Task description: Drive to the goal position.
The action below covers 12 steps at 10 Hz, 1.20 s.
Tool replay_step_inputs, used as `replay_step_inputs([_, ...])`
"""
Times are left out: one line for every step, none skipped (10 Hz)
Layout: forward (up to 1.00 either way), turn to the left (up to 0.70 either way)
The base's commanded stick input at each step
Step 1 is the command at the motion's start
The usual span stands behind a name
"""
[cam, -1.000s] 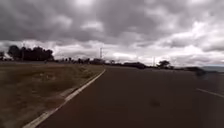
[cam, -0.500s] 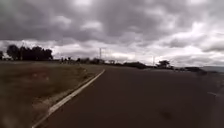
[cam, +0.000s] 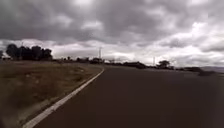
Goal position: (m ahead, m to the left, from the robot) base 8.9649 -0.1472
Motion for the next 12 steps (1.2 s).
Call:
replay_step_inputs([1.00,0.00])
replay_step_inputs([1.00,-0.34])
replay_step_inputs([1.00,-0.30])
replay_step_inputs([1.00,-0.17])
replay_step_inputs([1.00,-0.01])
replay_step_inputs([1.00,-0.13])
replay_step_inputs([1.00,0.00])
replay_step_inputs([1.00,0.00])
replay_step_inputs([1.00,-0.02])
replay_step_inputs([1.00,-0.10])
replay_step_inputs([1.00,-0.05])
replay_step_inputs([1.00,-0.19])
